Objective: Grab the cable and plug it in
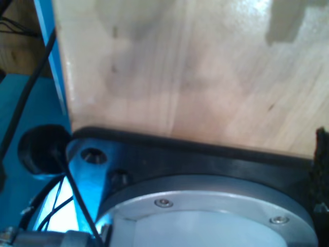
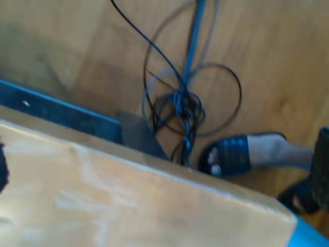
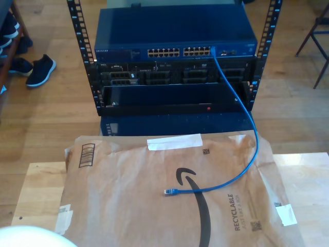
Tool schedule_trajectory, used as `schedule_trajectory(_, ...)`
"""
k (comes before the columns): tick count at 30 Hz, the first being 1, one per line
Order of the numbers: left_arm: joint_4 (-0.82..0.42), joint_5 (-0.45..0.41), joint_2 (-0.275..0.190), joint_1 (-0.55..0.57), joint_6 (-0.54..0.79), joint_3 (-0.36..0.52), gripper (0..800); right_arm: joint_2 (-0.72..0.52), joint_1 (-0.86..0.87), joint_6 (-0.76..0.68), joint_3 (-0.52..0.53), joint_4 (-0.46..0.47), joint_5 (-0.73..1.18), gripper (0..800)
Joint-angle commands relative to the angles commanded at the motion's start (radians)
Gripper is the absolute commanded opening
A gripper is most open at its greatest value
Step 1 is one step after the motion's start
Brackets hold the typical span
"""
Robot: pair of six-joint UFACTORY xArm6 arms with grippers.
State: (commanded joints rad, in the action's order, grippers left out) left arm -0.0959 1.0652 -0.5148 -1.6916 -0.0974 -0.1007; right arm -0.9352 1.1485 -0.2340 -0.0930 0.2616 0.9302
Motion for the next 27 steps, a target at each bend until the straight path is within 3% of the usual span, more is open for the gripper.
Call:
schedule_trajectory(13, 0.0, 0.0, 0.0, 0.0, 0.0, 0.0, 800, 0.184, 0.163, 0.041, 0.035, 0.002, 0.003, 796)
schedule_trajectory(19, 0.0, 0.0, 0.0, 0.0, 0.0, 0.0, 800, 0.327, 0.192, 0.035, 0.035, -0.006, -0.005, 797)
schedule_trajectory(27, 0.0, 0.0, 0.0, 0.0, 0.0, 0.0, 800, 0.328, 0.226, 0.037, 0.035, -0.037, -0.006, 797)
